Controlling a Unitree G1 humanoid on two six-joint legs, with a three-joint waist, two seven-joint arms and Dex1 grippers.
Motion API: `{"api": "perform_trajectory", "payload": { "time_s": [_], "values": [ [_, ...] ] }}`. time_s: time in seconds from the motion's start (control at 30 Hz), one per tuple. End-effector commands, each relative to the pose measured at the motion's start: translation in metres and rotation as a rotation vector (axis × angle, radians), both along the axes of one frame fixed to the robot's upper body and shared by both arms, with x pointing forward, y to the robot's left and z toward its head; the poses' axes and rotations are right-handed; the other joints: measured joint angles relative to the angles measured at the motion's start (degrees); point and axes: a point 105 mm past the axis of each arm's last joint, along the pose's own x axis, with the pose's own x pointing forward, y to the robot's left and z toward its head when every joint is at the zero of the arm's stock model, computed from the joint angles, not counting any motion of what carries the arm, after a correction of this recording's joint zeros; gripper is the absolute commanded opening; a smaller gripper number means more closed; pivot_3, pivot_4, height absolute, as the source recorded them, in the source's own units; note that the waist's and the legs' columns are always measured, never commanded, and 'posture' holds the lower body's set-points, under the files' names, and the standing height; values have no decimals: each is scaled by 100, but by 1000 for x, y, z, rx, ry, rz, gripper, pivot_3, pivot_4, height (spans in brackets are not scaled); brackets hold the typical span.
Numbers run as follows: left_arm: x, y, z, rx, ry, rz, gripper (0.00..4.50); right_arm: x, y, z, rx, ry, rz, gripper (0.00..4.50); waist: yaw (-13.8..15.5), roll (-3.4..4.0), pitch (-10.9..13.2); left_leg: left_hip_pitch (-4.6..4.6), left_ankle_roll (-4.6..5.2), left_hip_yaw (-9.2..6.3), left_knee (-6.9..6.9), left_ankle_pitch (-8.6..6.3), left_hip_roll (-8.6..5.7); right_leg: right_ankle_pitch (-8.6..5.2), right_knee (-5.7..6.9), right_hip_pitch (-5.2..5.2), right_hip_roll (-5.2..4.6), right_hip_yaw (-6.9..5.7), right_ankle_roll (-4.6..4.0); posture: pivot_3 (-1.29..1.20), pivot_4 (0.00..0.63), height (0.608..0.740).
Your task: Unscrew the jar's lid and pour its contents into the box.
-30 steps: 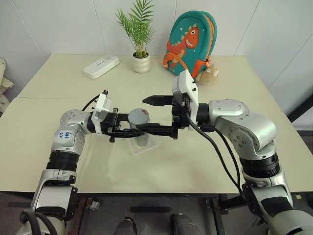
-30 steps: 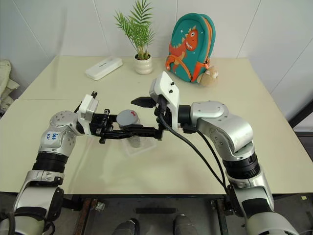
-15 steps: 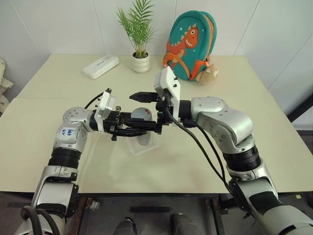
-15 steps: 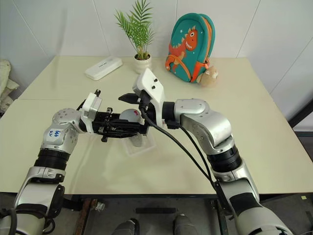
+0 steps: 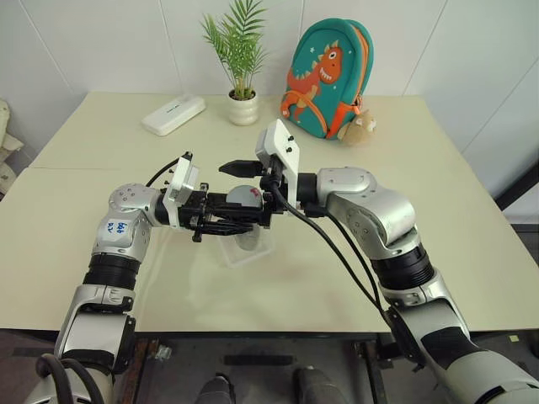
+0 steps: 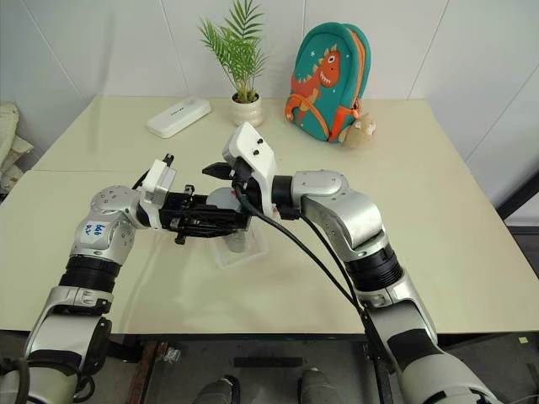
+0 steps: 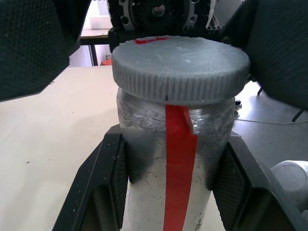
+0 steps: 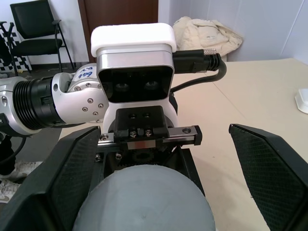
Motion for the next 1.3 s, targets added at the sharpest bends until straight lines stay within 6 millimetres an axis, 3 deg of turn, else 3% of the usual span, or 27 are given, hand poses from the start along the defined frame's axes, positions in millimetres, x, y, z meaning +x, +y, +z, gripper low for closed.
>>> {"api": "perform_trajectory", "payload": {
  "time_s": [0.03, 0.73, 1.3],
  "values": [
    [-10, -1, 12, 15, -66, -91, 1967, -2, -1, 13, 24, -50, 10, 4474, -1, 0, 0, 0, 0, 0, 0, 0, 0, 0, -1, 0, 0, 0, 0, 0, 150, 740],
    [-13, 0, 11, 10, -63, -89, 1967, 5, -45, 9, -25, -41, -64, 4474, 2, 0, 0, 0, 0, 0, 0, 0, 0, 0, -1, 0, 0, 0, 0, 0, 150, 740],
    [-12, 1, 9, 12, -57, -78, 1967, -15, -63, 14, -36, -49, -59, 4474, 8, -1, 0, 0, 0, 0, 0, 0, 0, -1, -2, 0, 0, 0, -1, 0, 150, 740]
  ]
}}
